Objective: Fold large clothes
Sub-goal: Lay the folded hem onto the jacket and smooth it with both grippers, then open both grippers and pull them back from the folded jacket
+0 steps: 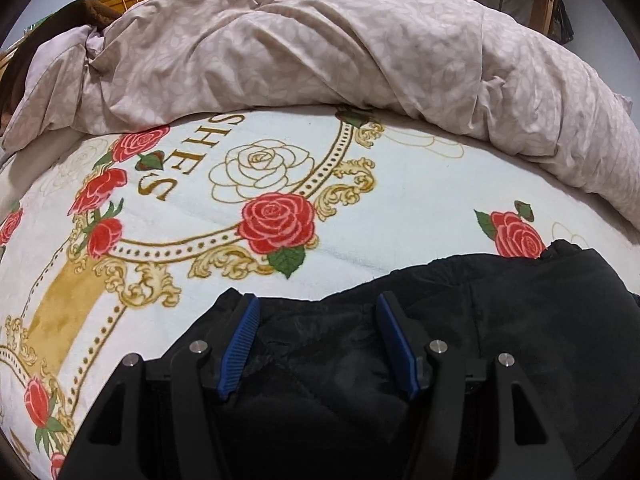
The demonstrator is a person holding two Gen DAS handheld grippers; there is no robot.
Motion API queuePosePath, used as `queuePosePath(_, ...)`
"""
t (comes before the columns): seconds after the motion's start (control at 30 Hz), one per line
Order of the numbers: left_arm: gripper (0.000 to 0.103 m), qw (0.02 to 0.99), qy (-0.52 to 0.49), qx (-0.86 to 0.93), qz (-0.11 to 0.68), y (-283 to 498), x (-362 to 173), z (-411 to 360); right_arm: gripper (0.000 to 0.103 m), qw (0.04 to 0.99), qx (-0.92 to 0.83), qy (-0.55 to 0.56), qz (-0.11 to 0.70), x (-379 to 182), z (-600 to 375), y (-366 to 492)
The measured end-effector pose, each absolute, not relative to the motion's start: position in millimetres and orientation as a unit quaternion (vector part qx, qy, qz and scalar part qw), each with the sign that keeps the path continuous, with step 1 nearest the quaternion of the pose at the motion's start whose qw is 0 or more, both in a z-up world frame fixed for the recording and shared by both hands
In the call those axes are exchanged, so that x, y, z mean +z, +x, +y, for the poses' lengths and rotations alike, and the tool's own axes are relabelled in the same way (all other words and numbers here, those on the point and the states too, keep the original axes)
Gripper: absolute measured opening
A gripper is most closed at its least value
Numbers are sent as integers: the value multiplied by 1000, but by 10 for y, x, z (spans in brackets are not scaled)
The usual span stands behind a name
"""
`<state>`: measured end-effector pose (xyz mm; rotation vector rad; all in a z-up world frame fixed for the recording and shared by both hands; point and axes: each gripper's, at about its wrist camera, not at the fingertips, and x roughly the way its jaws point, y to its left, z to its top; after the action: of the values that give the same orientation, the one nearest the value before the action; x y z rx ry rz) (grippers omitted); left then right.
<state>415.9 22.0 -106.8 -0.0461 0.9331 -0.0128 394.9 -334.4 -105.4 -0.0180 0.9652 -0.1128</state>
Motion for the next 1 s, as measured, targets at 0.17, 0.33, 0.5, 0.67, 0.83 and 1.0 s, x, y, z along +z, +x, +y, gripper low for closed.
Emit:
queuePosePath(0.17, 63, 890, -19, -4, 455, 4186, -1078, 194, 52, 884, -55, 0, 464, -1066, -3363, 3969)
queuePosePath(0.33, 61, 885, -23, -11, 465, 4157, -822, 234, 52, 887, -52, 8, 459, -717, -3377, 3833)
queuePosePath(0.5, 62, 903, -42, -55, 423, 3822, -291, 128, 52, 912, -27, 17, 409, -153, -3271, 3425)
queuePosePath(0.67, 62, 888, -39, -139, 436, 3521, -276, -431, 52, 908, 13, 10, 419, -223, -3009, 3141)
queuePosePath(0.83, 63, 877, 14, -143, 458, 3550, -705, -794, 52, 889, 11, -1, 457, -708, -2987, 3227)
queuePosePath(1.0, 63, 870, 21, -136, 474, 3723, -833, -854, 52, 886, -4, -8, 464, -846, -2971, 3357)
